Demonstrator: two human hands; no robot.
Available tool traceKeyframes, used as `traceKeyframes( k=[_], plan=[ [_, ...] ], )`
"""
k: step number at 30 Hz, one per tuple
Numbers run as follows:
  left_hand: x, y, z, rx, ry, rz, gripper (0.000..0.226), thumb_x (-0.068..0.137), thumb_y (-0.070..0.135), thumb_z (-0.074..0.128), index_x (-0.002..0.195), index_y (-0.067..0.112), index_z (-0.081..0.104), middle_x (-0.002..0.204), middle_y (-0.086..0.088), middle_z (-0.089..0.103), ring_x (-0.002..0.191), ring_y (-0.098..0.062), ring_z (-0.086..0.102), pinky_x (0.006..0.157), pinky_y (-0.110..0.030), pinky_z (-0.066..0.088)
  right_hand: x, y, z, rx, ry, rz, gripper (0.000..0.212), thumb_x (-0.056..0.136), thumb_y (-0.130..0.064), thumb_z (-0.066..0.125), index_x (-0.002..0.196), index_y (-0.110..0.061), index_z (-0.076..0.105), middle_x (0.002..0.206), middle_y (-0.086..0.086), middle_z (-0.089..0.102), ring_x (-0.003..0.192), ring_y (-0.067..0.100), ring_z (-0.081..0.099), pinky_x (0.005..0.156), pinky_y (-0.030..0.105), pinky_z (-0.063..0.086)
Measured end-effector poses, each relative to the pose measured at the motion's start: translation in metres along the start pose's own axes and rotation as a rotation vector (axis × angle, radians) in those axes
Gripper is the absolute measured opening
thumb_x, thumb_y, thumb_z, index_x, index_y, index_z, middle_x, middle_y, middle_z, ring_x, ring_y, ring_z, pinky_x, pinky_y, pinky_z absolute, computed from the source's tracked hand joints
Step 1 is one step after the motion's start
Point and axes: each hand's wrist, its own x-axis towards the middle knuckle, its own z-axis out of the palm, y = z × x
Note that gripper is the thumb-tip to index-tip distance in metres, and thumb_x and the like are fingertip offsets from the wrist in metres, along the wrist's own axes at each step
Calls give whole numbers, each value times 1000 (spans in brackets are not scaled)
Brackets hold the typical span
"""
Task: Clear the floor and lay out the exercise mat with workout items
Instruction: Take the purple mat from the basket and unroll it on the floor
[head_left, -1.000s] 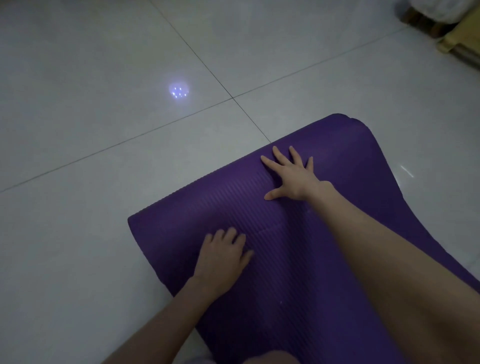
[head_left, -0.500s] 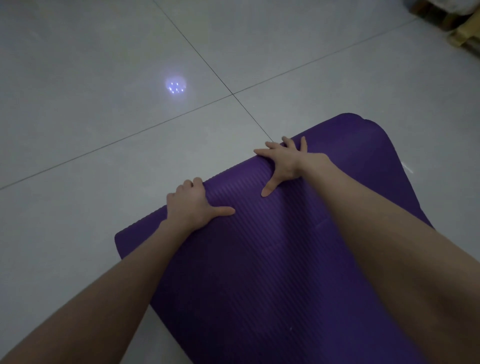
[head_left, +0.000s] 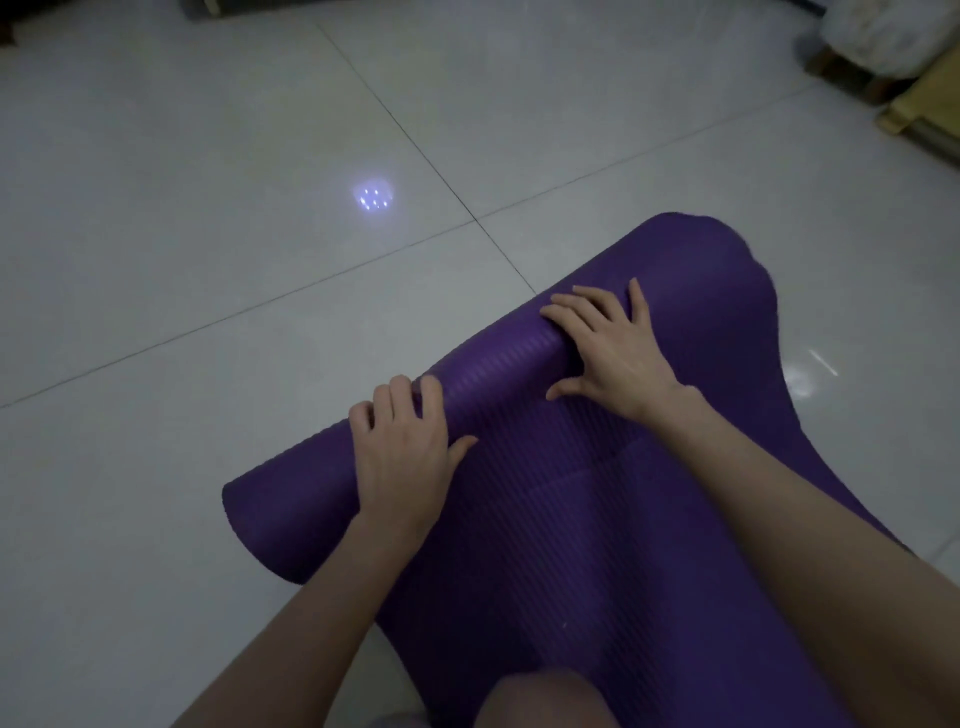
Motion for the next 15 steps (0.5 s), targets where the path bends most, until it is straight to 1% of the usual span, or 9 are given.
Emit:
traceKeyframes(
  k=[2,4,7,9,10,12,14,15],
  plan=[
    [-5,4,3,50,-54,-5,66,68,57,74,106,5,59,86,-12,59,74,-26,55,67,-36,42,-1,-4,2,32,-112,30,94,74,-53,69,149,-22,22,156,-2,23,144,22,13,111,65,-1],
    [-8,4,9,106,-97,10,71,72,58,69,117,4,58,92,-12,62,80,-25,58,70,-37,45,2,-10,9,98,-215,76,93,80,-51,64,151,-26,8,160,-6,8,146,21,2,111,65,-1],
    [-7,4,24,136,-154,30,75,80,59,60,130,4,51,100,-11,64,87,-24,60,78,-38,48,12,-13,18,166,-321,124,90,84,-53,59,151,-30,3,160,-7,0,146,24,-2,110,65,0],
    [-9,2,36,97,-183,30,77,85,59,53,136,3,43,108,-12,62,96,-25,59,86,-40,47,14,-13,26,178,-372,141,90,85,-52,59,151,-31,2,160,-8,-3,146,25,-4,109,66,0],
    [-10,1,43,69,-212,25,78,88,60,46,141,3,35,117,-14,58,104,-26,56,93,-42,43,14,-14,30,184,-389,150,91,85,-51,60,151,-32,1,160,-8,-5,146,25,-6,109,66,0],
    [-13,-1,55,21,-302,22,81,92,62,32,148,6,14,138,-15,42,125,-28,42,105,-45,30,11,-17,37,198,-410,178,91,85,-50,60,151,-32,0,160,-8,-7,146,26,-8,109,67,1],
    [-19,-2,62,-13,-396,20,85,91,65,26,149,9,-2,152,-16,22,139,-29,23,112,-50,16,8,-19,41,211,-435,199,90,86,-51,59,151,-32,1,160,-8,-8,146,27,-8,109,67,2],
    [-22,-1,64,-31,-442,15,86,91,66,24,149,11,-8,156,-15,13,143,-29,14,114,-51,10,7,-20,43,215,-447,204,89,85,-52,58,151,-32,1,160,-8,-8,146,27,-8,109,67,2]
  ],
)
